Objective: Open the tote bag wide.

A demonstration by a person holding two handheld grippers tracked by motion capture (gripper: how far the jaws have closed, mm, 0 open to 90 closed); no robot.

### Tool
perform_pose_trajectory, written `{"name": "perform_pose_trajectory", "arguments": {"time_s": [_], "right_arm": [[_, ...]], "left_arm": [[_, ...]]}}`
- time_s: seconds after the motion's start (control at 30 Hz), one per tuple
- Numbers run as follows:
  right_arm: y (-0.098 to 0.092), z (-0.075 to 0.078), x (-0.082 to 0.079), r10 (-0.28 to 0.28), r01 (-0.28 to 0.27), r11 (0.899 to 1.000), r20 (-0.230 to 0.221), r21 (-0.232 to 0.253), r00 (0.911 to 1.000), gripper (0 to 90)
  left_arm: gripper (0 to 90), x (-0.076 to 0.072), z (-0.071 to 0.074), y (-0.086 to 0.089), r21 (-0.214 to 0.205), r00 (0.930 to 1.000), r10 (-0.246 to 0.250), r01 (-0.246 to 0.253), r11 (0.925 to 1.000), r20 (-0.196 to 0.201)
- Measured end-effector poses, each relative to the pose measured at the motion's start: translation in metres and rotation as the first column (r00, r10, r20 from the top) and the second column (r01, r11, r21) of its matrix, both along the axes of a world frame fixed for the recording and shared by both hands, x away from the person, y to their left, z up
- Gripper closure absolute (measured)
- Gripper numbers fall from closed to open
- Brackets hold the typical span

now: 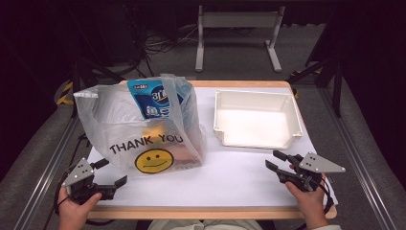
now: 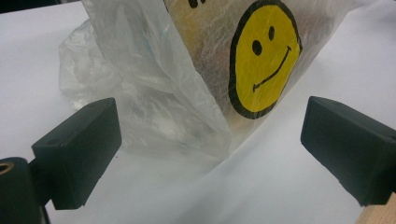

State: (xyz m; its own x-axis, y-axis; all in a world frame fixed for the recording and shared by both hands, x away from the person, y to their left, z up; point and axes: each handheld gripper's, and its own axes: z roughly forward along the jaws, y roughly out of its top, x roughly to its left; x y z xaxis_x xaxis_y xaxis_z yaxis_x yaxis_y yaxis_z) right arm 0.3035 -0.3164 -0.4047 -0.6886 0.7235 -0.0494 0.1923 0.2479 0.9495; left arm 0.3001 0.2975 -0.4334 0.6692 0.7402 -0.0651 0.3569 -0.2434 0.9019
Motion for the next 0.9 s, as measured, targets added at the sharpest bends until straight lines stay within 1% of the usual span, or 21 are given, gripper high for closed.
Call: {"name": "perform_pose_trajectory", "arguments": {"time_s": [0.1,0.17,0.3,0.4,0.53,0.57,0.6,0.73,0.8,0.9], "right_arm": [[0.001,-0.001,0.001,0.002,-0.002,1.000,-0.005,-0.004,1.0000,50.7],[0.002,-0.001,0.001,0.000,0.000,1.000,-0.006,-0.006,1.0000,49.7],[0.004,-0.001,0.002,-0.001,0.001,1.000,-0.012,-0.014,0.9999,48.5],[0.006,-0.002,0.002,-0.003,0.002,1.000,-0.015,-0.020,0.9999,47.6],[0.008,-0.002,0.003,-0.003,0.002,1.000,-0.017,-0.026,0.9998,47.1],[0.008,-0.002,0.003,-0.003,0.002,1.000,-0.017,-0.026,0.9998,47.1],[0.008,-0.003,0.004,-0.002,0.001,1.000,-0.018,-0.028,0.9998,46.9],[0.009,-0.003,0.004,-0.001,0.000,1.000,-0.021,-0.028,0.9998,46.0],[0.009,-0.003,0.005,0.000,0.000,1.000,-0.021,-0.031,0.9998,45.8],[0.010,-0.004,0.006,0.002,-0.003,1.000,-0.025,-0.030,0.9997,45.4]], "left_arm": [[5.4,0.000,0.003,0.002,-0.008,0.9998,0.020,-0.020,0.9998,0.003],[5.2,0.000,0.006,0.003,-0.027,0.9995,0.028,-0.028,0.9992,0.012],[4.7,0.000,0.014,0.006,-0.079,0.9990,0.035,-0.033,0.9964,0.026],[4.2,0.001,0.021,0.007,-0.127,0.9989,0.038,-0.034,0.9913,0.028],[4.3,0.004,0.030,0.006,-0.149,0.9985,0.047,-0.042,0.9879,0.029],[4.3,0.004,0.030,0.006,-0.149,0.9985,0.047,-0.042,0.9879,0.029],[4.3,0.005,0.034,0.006,-0.150,0.9984,0.047,-0.042,0.9878,0.031],[5.3,0.012,0.045,0.003,-0.181,0.9984,0.044,-0.037,0.9828,0.036],[5.4,0.015,0.049,0.001,-0.168,0.9987,0.034,-0.028,0.9854,0.038],[6.2,0.021,0.052,-0.003,-0.158,0.9988,0.033,-0.026,0.9871,0.037]]}}
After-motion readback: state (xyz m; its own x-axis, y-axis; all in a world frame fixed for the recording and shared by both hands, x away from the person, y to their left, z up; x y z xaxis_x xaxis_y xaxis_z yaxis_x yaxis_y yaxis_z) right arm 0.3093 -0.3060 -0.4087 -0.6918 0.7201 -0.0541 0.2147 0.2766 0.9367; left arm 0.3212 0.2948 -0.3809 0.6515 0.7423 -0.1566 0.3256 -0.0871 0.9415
